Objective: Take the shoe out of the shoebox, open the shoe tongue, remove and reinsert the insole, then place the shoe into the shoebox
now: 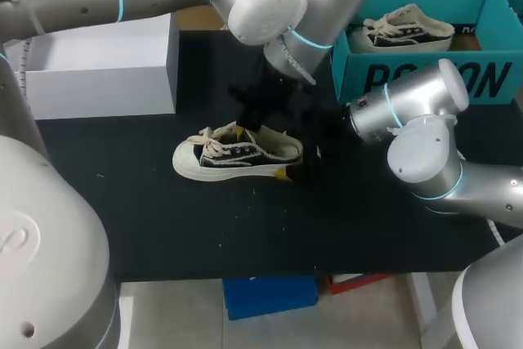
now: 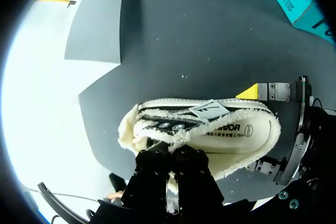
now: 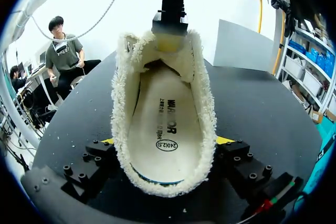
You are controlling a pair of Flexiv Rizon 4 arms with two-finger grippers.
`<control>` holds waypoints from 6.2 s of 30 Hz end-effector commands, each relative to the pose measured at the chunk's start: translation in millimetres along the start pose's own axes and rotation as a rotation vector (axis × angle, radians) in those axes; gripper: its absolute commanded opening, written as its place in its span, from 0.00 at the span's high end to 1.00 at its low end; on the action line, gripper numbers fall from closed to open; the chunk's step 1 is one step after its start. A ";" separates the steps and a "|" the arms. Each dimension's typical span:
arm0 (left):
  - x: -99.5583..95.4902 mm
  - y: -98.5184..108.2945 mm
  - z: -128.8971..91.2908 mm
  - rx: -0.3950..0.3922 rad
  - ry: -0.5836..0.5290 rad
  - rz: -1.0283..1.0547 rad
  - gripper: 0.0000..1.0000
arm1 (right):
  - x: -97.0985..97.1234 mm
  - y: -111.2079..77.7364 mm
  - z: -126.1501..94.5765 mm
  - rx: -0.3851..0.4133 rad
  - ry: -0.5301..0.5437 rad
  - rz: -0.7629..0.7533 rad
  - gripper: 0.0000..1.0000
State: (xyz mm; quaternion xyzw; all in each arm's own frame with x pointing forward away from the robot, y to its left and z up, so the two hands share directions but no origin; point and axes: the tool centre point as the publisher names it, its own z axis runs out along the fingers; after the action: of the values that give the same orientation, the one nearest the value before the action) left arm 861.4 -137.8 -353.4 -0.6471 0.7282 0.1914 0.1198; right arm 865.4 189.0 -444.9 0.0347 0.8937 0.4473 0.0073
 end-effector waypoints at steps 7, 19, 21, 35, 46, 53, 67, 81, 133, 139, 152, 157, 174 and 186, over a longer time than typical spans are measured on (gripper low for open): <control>-24.4 7.9 -13.7 0.036 0.059 -0.024 1.00 | -0.1 0.3 1.7 0.001 -0.002 0.001 1.00; -63.4 10.9 -12.8 0.067 0.122 -0.082 1.00 | -0.1 0.3 1.7 0.001 -0.002 0.001 1.00; -67.0 11.3 -9.6 0.070 0.126 -0.084 1.00 | -0.1 0.3 1.7 0.001 -0.002 0.001 1.00; -91.9 14.9 18.1 0.045 0.213 -0.124 1.00 | -0.1 0.3 1.7 0.001 -0.002 0.001 1.00; -95.9 15.9 36.3 0.012 0.225 -0.126 1.00 | -0.1 0.3 1.7 0.001 -0.002 0.001 1.00; -91.9 14.0 42.4 -0.005 0.217 -0.122 1.00 | -0.1 0.3 1.7 0.001 -0.002 0.001 1.00; -98.7 17.2 27.9 -0.039 0.255 -0.030 0.00 | -0.1 0.3 1.7 0.001 -0.002 0.001 1.00; -107.3 20.5 -44.7 -0.026 0.381 0.244 0.00 | -0.1 0.3 1.7 0.001 -0.002 0.001 1.00; -95.8 50.8 -93.4 0.143 0.502 1.389 1.00 | -0.1 0.3 1.7 0.001 -0.002 0.001 1.00; -91.0 55.4 -87.1 0.240 0.549 1.406 1.00 | -0.1 0.3 1.7 0.001 -0.002 0.001 1.00; -91.0 55.4 -87.1 0.240 0.549 1.406 1.00 | -0.1 0.3 1.7 0.001 -0.002 0.001 1.00; -84.1 53.9 -78.8 0.271 0.543 1.400 1.00 | -0.1 0.3 1.7 0.001 -0.002 0.001 1.00; -49.0 18.1 -46.9 0.339 0.584 1.379 1.00 | -0.1 0.3 1.7 0.001 -0.002 0.001 1.00; -21.6 7.7 -31.1 0.291 0.616 1.431 1.00 | -0.1 0.3 1.7 0.001 -0.002 0.001 1.00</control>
State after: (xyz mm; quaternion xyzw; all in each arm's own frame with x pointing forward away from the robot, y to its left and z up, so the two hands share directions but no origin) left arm 853.5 -124.1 -306.2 -0.0264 0.9869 -0.0659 -0.1452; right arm 865.1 189.8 -444.7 0.0347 0.8937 0.4472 0.0075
